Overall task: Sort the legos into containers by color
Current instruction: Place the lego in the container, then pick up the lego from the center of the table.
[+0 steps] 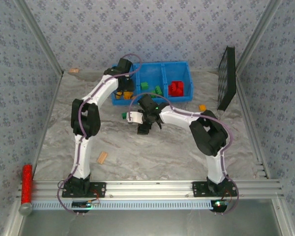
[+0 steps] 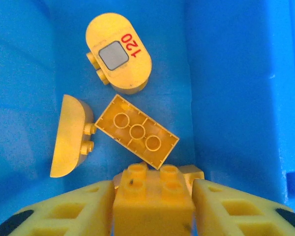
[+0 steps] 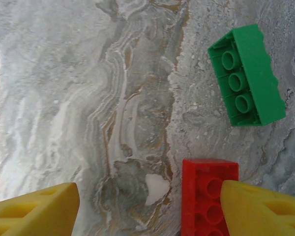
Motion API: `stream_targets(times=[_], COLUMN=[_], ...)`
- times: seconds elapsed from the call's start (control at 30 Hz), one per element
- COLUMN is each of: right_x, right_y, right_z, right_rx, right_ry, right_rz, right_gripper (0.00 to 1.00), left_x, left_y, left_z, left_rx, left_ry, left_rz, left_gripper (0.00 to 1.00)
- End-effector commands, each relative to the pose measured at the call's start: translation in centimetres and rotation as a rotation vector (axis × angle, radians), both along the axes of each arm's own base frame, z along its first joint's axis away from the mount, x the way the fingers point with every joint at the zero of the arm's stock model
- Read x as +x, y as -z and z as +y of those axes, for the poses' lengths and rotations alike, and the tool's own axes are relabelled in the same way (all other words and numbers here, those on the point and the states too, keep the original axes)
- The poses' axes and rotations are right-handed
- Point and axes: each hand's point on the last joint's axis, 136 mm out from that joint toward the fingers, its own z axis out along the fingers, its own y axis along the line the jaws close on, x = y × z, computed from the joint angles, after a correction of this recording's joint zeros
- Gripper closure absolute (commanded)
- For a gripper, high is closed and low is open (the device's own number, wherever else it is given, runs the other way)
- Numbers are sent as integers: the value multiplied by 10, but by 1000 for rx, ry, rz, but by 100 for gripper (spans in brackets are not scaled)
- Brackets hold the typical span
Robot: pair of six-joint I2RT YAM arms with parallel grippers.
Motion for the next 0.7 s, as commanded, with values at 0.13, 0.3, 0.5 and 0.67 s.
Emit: stream_targets(times=[0.13, 0.3, 0.5, 0.67], right_x=[28, 36, 37, 34], right_y=[2, 17, 35, 47], right_z=[-4, -14, -19, -21], right_rx=[23, -24, -56, -91], right_ry=[51, 60, 58, 61], right_rz=[6, 37, 80, 101], right_gripper=[24, 24, 30, 48], left_x=[-6, -13, -28, -41], left_y=[-23, -42, -71, -93], left_z=[7, 10, 16, 27], left_rx=[-27, -49, -69, -108], left_ry=[3, 5, 19, 2], left_rz=[-23, -52, -92, -124], left_gripper=[45, 43, 42, 41])
